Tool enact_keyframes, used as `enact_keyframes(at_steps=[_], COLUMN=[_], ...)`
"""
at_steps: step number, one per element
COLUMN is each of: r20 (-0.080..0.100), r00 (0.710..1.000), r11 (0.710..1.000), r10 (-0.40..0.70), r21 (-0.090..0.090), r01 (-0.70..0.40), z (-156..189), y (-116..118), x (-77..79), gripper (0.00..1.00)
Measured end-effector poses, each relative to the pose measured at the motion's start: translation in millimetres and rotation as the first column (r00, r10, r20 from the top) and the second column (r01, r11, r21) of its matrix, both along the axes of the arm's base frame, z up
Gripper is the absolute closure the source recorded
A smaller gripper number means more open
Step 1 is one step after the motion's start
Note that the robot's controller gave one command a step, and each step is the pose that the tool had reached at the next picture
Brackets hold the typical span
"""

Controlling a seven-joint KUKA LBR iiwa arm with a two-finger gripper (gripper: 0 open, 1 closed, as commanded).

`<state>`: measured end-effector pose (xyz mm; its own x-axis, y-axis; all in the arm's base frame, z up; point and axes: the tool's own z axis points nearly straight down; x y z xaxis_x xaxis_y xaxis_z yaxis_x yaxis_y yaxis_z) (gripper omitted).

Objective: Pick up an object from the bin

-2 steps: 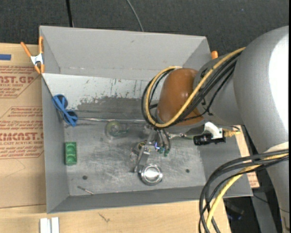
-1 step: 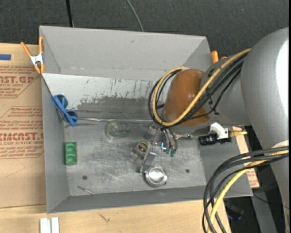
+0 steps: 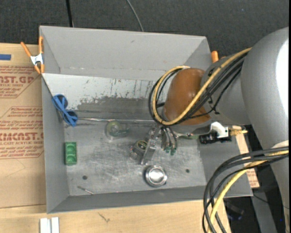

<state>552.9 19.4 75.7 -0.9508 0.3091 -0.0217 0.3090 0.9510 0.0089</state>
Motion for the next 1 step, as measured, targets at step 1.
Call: enact_keyframes(at_steps=[1], r20=[-0.016], r00=[0.936], r11=[0.937], r10=[0.35], r21=[-0.004], r01=[-0.35], z=[173.2], y=[14.4], x=[-6.8], gripper=[1.0])
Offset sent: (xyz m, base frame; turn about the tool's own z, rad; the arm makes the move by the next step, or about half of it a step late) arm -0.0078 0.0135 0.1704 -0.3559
